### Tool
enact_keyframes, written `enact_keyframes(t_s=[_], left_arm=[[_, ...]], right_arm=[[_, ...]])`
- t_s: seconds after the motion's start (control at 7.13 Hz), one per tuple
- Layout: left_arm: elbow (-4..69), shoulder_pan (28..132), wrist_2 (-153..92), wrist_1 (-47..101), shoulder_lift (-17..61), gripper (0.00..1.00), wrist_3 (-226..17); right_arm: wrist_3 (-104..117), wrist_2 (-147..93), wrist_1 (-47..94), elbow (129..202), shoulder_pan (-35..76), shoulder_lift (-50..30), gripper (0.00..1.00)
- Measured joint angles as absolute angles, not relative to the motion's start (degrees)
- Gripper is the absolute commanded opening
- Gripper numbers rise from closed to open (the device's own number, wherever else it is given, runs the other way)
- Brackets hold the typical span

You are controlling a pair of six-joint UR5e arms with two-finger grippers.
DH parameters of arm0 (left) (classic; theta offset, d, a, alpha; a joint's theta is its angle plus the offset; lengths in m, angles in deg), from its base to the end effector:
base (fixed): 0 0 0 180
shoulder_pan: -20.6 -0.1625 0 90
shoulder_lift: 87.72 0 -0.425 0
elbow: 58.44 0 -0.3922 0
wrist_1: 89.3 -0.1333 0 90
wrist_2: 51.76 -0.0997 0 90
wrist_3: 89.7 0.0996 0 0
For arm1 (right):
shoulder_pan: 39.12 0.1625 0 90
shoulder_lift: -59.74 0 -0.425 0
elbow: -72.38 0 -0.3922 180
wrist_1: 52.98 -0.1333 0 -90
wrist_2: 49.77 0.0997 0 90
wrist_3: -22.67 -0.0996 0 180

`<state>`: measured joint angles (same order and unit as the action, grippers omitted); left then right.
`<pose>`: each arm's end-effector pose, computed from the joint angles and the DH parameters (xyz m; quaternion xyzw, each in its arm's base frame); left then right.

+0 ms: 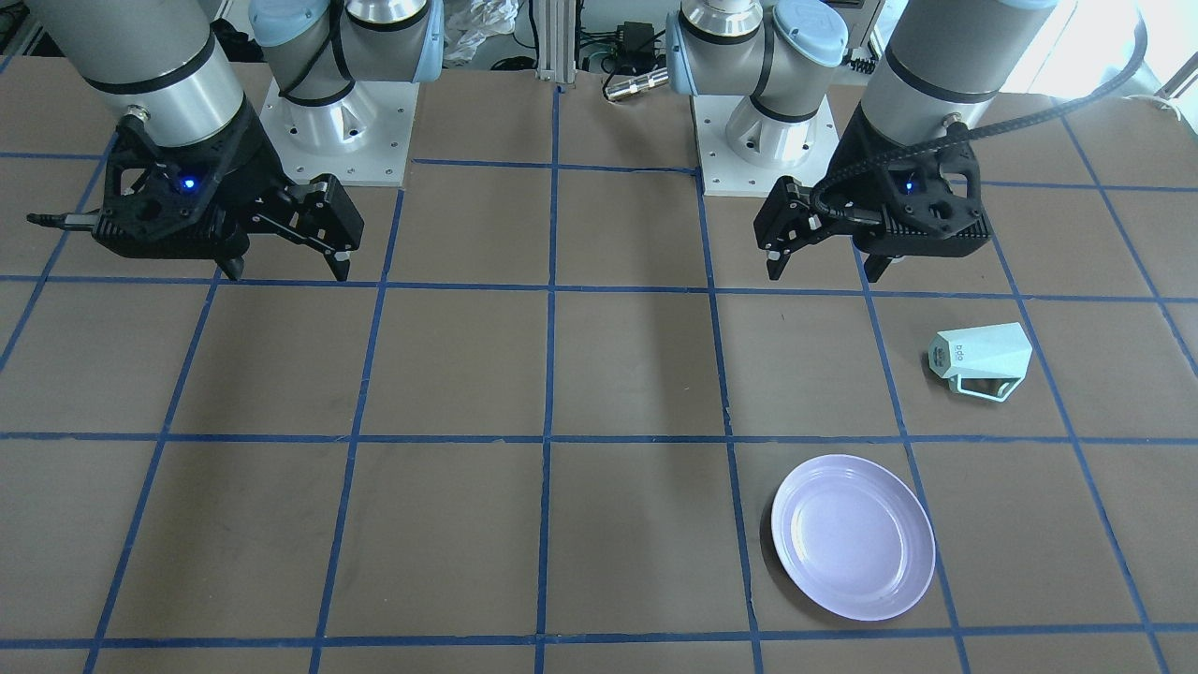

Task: Flip cup and place on plate
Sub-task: 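Move the left gripper from above the white plate toward the mint mug, then lower the left gripper and grasp the mint mug's base end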

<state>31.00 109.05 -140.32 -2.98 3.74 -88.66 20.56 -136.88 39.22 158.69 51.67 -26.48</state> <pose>-0.1220 -0.5109 0.4866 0.0041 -0.9996 0.0245 0.0120 0.1455 -0.5216 0.4902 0.0110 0.9995 -0.0178 0.0257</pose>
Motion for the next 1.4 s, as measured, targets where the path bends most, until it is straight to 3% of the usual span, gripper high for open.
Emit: enact_keyframes(t_s=[0.42, 0.98, 1.4], left_arm=[[30.9, 105.9, -140.1, -2.5, 3.3, 1.0, -87.6], [30.6, 86.4, -139.5, 4.5, 3.6, 1.0, -67.9], [31.5, 71.2, -137.0, 5.8, 8.2, 1.0, -50.5]], right_arm=[[20.6, -136.9, 39.2, 158.7, 51.7, -26.5, 1.0], [20.6, -137.0, 39.2, 158.7, 51.7, -26.5, 1.0], [20.6, -137.0, 39.2, 158.7, 51.7, -26.5, 1.0]])
